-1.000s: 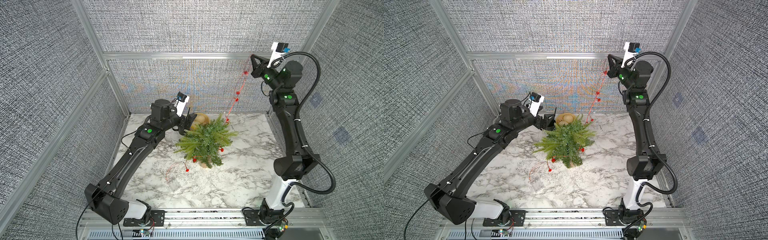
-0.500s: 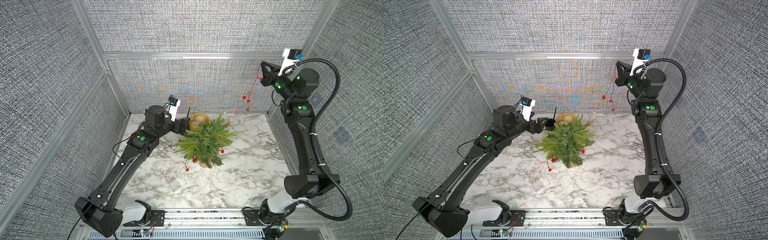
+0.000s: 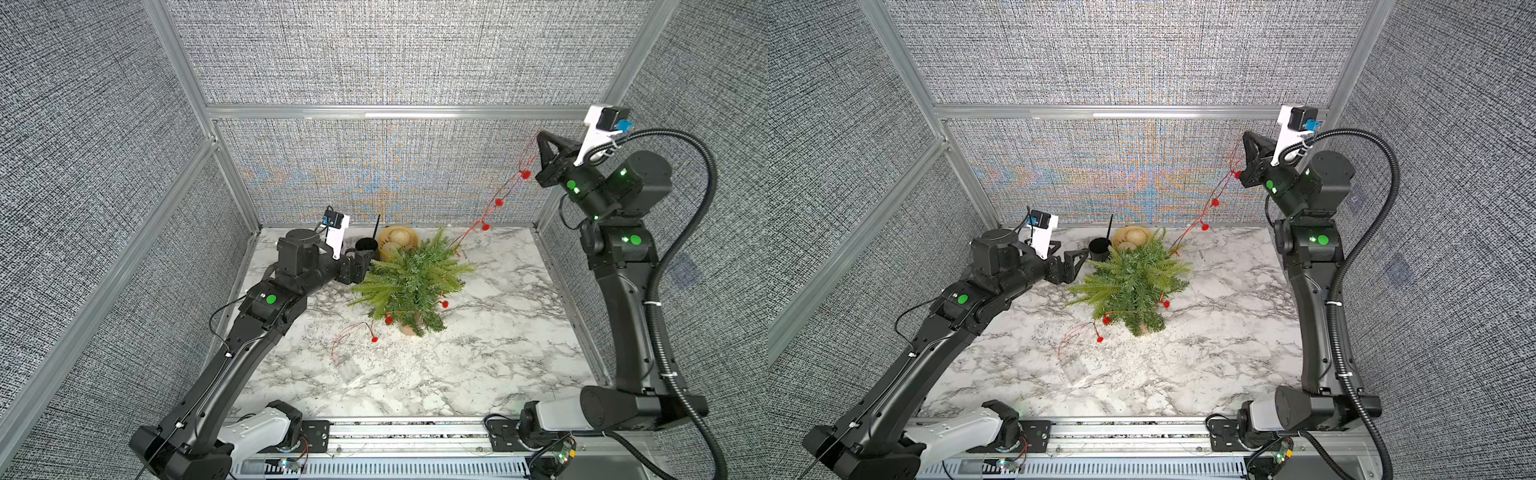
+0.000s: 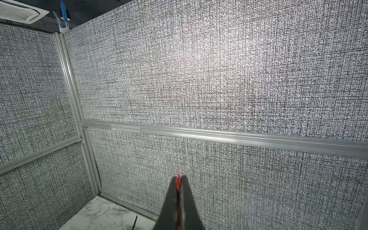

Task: Remove string lights from the small christmas tree
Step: Remove the light string from the Christmas tree.

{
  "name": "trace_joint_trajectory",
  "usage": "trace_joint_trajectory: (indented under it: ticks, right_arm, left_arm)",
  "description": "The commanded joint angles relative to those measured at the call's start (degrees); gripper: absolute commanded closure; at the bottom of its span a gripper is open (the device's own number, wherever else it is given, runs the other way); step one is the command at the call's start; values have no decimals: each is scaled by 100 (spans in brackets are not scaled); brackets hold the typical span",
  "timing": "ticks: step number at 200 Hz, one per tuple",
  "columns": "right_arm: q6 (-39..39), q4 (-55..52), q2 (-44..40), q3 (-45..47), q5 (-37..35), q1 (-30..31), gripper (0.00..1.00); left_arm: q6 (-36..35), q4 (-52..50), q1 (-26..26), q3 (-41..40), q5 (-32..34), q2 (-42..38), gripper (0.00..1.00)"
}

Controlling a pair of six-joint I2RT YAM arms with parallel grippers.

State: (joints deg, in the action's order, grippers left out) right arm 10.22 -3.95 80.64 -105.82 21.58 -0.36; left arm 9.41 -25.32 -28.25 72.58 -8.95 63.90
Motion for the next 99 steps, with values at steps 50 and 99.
trace_joint_trajectory:
  ticks: [50,99]
  right_arm:
    - [-125,-260,-25,-220,-48,3,100]
    - [-143,-423,372,-641,-31,0,100]
  left_arm:
    - [338,154,13,-329,-493,-251,18]
    - [298,135,11,-349,-537,-255,18]
